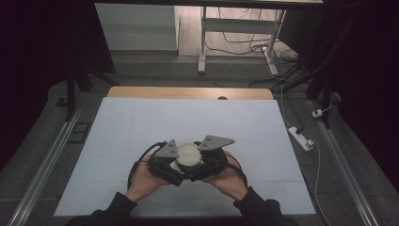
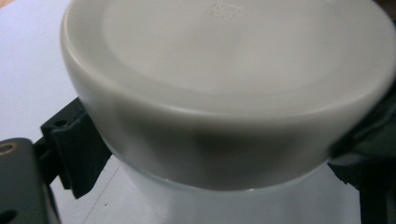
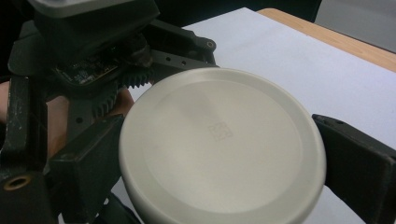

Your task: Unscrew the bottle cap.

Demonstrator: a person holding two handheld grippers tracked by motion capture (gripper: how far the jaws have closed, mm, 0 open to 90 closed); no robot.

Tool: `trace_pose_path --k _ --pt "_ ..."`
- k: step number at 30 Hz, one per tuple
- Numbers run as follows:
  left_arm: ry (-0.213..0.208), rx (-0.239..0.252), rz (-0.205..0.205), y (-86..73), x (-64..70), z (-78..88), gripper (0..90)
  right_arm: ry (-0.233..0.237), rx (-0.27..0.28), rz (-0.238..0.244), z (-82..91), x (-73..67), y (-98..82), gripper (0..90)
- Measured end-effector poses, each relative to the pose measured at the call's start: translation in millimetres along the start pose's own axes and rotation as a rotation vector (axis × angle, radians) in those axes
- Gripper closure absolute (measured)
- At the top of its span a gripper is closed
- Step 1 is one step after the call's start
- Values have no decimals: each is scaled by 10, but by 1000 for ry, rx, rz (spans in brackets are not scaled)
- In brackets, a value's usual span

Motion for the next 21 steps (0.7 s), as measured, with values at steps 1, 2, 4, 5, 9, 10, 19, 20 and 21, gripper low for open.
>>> trace_pose_path --k 1,2,4,5,9,10,19,20,21 --pt "-10 1 -9 -6 3 2 73 0 -4 9 3 -3 -1 66" --pt "-10 1 -9 -6 3 2 73 7 -12 23 9 -10 0 66" --pt "-34 2 -17 -10 -2 11 73 14 -14 26 13 -13 3 66" --pt "-50 7 -19 -11 -4 18 73 41 -17 37 33 -15 10 67" --pt "-118 23 -49 -9 5 46 73 123 -13 61 86 5 22 67" --pt "-134 25 -56 -9 12 48 73 145 -13 68 96 13 21 67" --pt "-251 16 -142 -20 63 61 73 319 -5 115 158 54 -10 67" --pt "-260 16 -149 -20 72 61 73 350 -6 137 177 46 -16 67" --pt "-273 17 -162 -21 86 63 73 370 -4 155 189 37 -20 67"
Point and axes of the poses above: each handheld gripper's, and its own axes: z roughly backward along the jaws, y roughly out of its top, x roughly to its right, the point moved 3 cm from there along -z, roughly forward along the jaws, and after that the axes turned 3 degrees about z, right-handed, at the moved point
